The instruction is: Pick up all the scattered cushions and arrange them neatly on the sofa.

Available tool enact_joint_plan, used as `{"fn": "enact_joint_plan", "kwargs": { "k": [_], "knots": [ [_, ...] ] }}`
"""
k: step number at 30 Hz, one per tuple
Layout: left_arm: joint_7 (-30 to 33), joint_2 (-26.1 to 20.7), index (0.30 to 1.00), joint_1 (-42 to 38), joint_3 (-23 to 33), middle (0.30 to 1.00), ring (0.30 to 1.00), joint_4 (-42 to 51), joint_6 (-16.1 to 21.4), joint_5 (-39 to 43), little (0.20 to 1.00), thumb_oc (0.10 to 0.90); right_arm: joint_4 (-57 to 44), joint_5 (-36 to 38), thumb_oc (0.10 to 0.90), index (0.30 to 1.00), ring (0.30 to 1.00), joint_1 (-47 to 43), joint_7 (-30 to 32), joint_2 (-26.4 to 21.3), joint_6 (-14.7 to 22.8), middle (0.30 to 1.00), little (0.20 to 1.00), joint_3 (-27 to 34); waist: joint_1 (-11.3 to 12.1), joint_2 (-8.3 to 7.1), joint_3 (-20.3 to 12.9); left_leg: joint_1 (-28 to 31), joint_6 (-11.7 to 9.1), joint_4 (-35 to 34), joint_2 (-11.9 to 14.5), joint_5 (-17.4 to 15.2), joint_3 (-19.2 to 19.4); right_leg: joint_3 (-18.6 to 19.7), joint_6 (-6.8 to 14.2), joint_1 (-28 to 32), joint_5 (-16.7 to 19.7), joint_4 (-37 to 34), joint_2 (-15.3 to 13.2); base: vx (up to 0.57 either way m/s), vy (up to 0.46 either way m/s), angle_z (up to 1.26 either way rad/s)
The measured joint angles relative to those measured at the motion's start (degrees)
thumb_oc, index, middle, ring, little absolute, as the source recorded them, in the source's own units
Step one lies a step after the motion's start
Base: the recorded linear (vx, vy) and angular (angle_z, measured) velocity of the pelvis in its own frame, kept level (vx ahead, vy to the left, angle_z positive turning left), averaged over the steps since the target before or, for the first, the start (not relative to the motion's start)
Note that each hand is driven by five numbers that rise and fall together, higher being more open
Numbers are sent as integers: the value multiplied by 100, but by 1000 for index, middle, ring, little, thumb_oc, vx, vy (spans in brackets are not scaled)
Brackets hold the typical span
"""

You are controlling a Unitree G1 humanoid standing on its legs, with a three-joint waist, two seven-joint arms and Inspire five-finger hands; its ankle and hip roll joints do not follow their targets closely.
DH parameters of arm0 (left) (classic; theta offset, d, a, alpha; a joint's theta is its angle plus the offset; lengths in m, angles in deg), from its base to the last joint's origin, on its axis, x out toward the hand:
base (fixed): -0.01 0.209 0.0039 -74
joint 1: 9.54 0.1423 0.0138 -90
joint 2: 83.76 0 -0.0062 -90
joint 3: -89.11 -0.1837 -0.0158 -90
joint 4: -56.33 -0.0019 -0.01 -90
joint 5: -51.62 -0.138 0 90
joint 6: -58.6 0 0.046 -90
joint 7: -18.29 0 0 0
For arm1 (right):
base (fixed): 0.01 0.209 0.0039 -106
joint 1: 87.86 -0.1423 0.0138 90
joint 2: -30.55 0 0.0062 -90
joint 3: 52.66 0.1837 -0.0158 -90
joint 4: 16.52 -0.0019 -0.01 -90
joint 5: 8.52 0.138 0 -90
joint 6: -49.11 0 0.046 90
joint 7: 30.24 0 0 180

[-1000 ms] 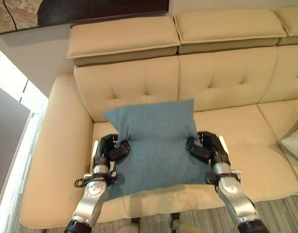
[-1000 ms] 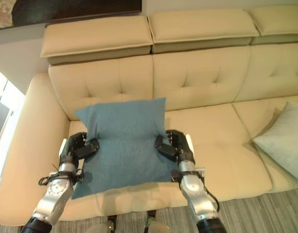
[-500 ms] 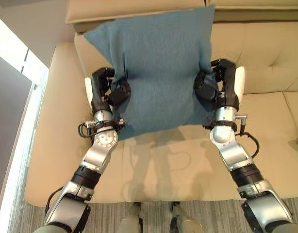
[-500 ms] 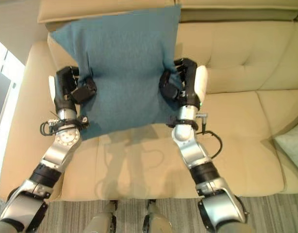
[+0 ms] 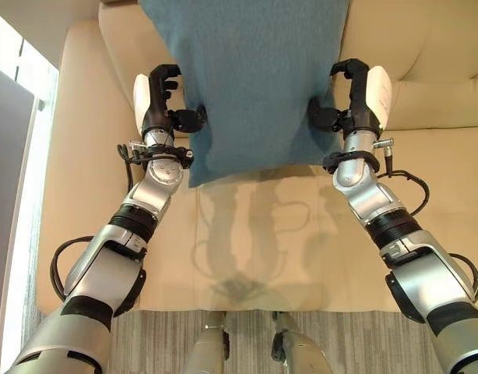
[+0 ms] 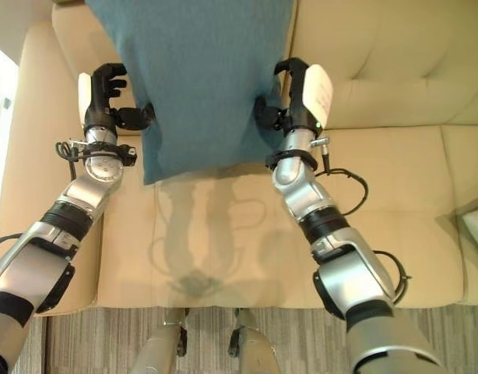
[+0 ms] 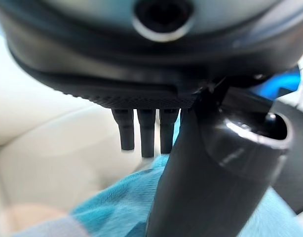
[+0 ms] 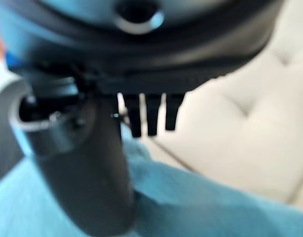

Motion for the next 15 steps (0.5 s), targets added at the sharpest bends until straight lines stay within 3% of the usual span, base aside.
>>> {"fn": "enact_joint_plan", "kwargs": {
  "k": [2, 3, 4, 7, 8, 9, 10, 11, 15],
  "knots": [
    [-109, -10, 900, 26, -1, 900, 900, 1, -10, 1, 900, 800, 0, 0, 800, 900, 900, 6, -223, 6, -34, 900, 900, -144, -25, -234, 236, -454, -10, 728, -210, -110, 143, 69, -76, 72, 58, 5, -206, -3, 0, 20],
    [-137, -11, 900, 134, -2, 900, 900, 21, -8, -7, 900, 800, -1, -10, 800, 900, 900, 39, -333, 21, -36, 900, 900, -168, -35, -251, 259, -307, 160, 94, -264, 19, 187, 188, -68, 58, 51, 5, -219, -2, 5, -9],
    [-151, -20, 900, 224, 22, 900, 900, 58, -7, -9, 900, 800, -45, -14, 800, 900, 900, 84, -377, 36, -36, 900, 900, -169, 21, -197, 270, 16, 226, -309, -162, 499, 231, 251, -40, 73, 30, 3, -111, -8, -3, -23],
    [-264, 12, 900, 461, 52, 900, 900, 206, 2, -29, 900, 800, -115, -30, 800, 900, 900, 238, -445, 56, -31, 900, 900, -113, -115, -167, 335, 122, 251, -445, -97, 488, 237, 274, 86, -71, -74, 287, -102, -10, -4, -9],
    [-268, 77, 900, 680, 69, 900, 900, 320, 8, -40, 900, 800, -178, -53, 800, 900, 900, 370, -486, 56, -25, 900, 900, -57, -109, -118, 362, 183, 272, -443, -100, 503, 212, 280, 363, -227, -351, 496, -113, -16, -8, -6],
    [-266, 129, 900, 782, 106, 900, 900, 365, 4, -36, 900, 800, -237, -57, 800, 900, 900, 471, -508, 53, -23, 900, 900, -21, -141, -119, 362, 217, 269, -444, -175, 501, 223, 303, 395, -84, -269, 138, -126, -30, -6, 24],
    [-282, 226, 900, 968, 180, 900, 900, 451, 10, -42, 900, 800, -361, -89, 800, 900, 900, 656, -572, 17, -7, 900, 900, 28, -178, -143, 364, 255, 249, -446, -329, 483, 245, 270, 149, 8, -29, -14, -199, -23, -3, 20],
    [-286, 251, 900, 1133, 319, 900, 900, 562, 41, -48, 900, 800, -407, -123, 800, 900, 900, 736, -590, 38, 21, 900, 900, 40, -122, -127, 371, 273, 247, -447, -302, 475, 267, 305, 100, -5, 23, -9, -171, -21, 3, 6],
    [-448, 222, 900, 1750, 726, 900, 900, 692, 52, -64, 900, 800, -845, -146, 800, 900, 900, 1330, -931, 59, 51, 900, 900, 71, -141, -122, 373, 433, 234, -449, -165, 465, 285, 295, 103, 151, 35, -8, -45, -7, 1, -6]
  ]
}}
